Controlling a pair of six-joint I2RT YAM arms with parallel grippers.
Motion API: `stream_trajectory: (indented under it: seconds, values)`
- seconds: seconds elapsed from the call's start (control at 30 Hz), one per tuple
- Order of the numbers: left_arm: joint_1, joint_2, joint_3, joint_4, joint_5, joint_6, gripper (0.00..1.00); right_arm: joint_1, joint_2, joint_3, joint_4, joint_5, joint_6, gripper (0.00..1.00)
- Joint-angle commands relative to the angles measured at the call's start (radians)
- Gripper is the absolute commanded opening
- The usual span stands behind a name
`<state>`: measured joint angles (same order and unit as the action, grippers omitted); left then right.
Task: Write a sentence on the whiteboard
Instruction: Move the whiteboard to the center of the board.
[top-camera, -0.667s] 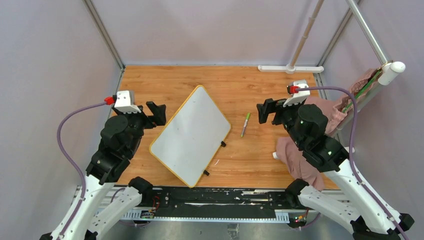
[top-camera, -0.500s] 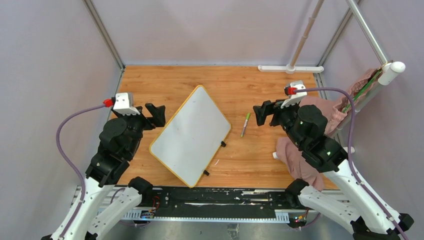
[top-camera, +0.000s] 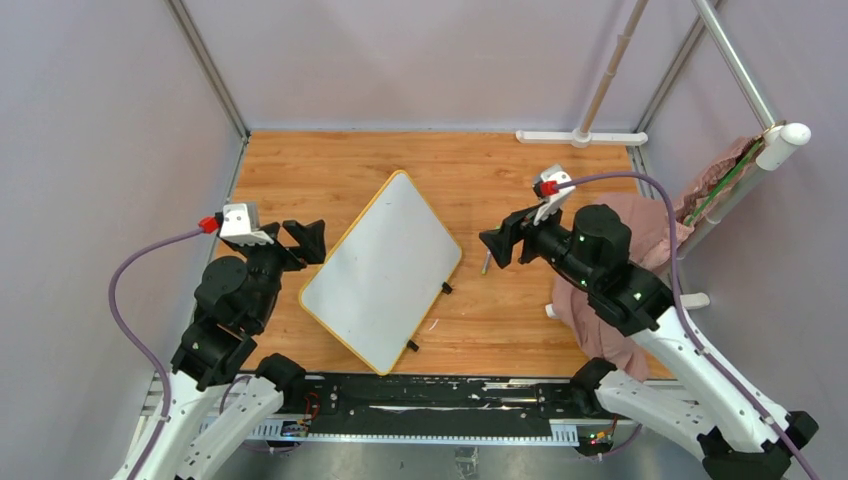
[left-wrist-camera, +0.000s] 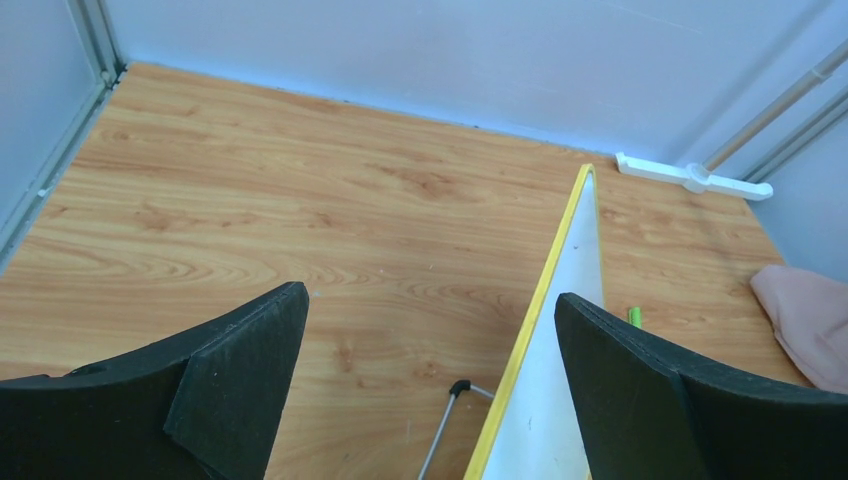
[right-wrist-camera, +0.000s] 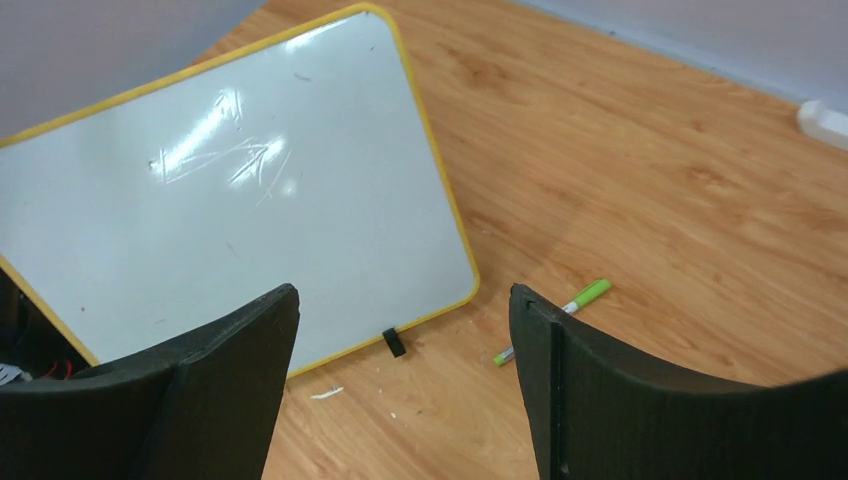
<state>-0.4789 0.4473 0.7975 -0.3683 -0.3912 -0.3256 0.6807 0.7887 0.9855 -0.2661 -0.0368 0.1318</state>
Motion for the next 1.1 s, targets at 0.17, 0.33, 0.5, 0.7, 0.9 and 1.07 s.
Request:
stream_trajectory:
  seconds: [0.17,0.33,0.5,0.7,0.9,1.07]
  values:
    - [0.007,-0.036,-0.026,0.016,-0.031,0.041,1.00,0.112,0.119,-0.060,-0.012,-0.035,-0.015,0.73]
    - [0.006,-0.063,-0.048,0.017,-0.014,0.076,1.00,0.153,0.202,-0.155,0.017,-0.022,-0.055,0.66]
    - [0.007,-0.084,-0.030,-0.024,-0.061,0.092,0.98,0.161,0.264,-0.266,0.135,-0.064,-0.060,0.60]
    - [0.005,-0.101,-0.021,-0.050,-0.110,0.089,0.98,0.166,0.419,-0.276,0.230,-0.088,-0.030,0.57]
    - [-0.006,-0.104,-0.007,-0.088,-0.214,0.079,0.96,0.181,0.495,-0.337,0.386,-0.001,-0.018,0.58]
    - [-0.011,-0.102,-0.008,-0.088,-0.225,0.077,0.96,0.181,0.540,-0.363,0.469,0.036,-0.037,0.57]
